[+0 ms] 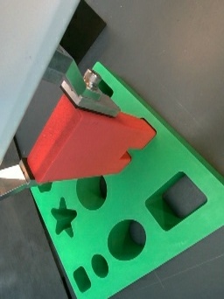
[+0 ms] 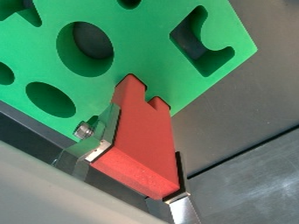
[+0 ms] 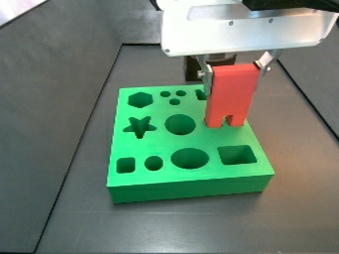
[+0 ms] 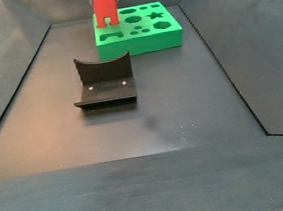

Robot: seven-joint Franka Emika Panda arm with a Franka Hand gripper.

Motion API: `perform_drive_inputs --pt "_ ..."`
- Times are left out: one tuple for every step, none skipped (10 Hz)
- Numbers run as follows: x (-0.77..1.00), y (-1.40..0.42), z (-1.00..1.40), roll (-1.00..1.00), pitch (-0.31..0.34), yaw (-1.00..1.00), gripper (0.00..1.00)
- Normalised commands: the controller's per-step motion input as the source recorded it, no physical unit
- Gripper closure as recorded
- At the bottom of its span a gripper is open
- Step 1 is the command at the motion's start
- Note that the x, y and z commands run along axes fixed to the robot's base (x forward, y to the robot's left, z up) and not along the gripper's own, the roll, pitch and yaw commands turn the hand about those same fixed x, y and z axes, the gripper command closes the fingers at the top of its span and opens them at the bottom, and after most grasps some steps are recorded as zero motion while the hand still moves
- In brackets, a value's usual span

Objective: Pick up the double-square object. Move up. Rotate the double-square object. Place the double-square object on the fixture. Regrasp the double-square object. Move to above the board. Insert the double-square object.
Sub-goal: Insert the double-square object.

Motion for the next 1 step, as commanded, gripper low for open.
perform_drive_inputs --pt "0.0 0.0 0.0 0.0 0.0 0.0 1.0"
